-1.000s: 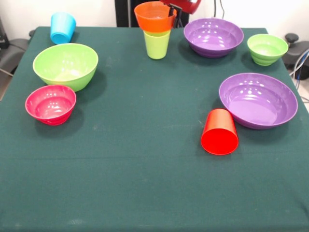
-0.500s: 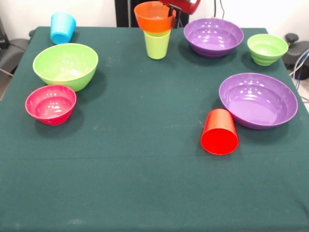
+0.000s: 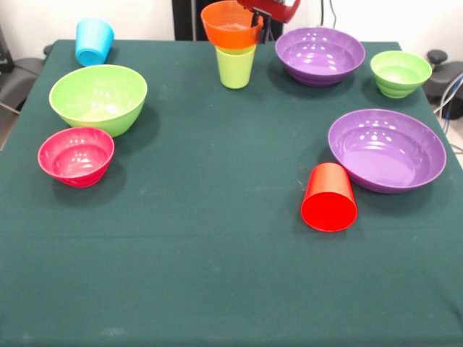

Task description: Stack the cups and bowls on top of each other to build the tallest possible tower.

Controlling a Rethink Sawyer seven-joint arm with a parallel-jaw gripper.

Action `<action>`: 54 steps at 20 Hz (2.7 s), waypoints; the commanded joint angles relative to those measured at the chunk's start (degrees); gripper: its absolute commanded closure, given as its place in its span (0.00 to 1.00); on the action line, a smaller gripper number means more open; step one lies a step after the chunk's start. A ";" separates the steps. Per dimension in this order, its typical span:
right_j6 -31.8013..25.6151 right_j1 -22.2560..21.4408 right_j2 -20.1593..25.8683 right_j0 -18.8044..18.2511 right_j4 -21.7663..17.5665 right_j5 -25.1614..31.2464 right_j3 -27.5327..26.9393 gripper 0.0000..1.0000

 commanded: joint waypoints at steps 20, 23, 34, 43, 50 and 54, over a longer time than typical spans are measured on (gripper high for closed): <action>1.44 2.77 3.97 0.56 -2.90 8.07 -7.26 1.00; 1.31 2.41 3.87 0.60 -2.97 9.03 -7.64 1.00; 0.95 2.12 3.82 0.75 -3.28 12.59 -9.41 1.00; 1.91 4.75 4.46 0.11 -3.43 7.99 -9.21 1.00; 3.05 5.29 4.47 0.40 -3.07 6.25 -7.90 1.00; 4.90 3.75 3.97 1.44 -2.37 5.89 -5.06 1.00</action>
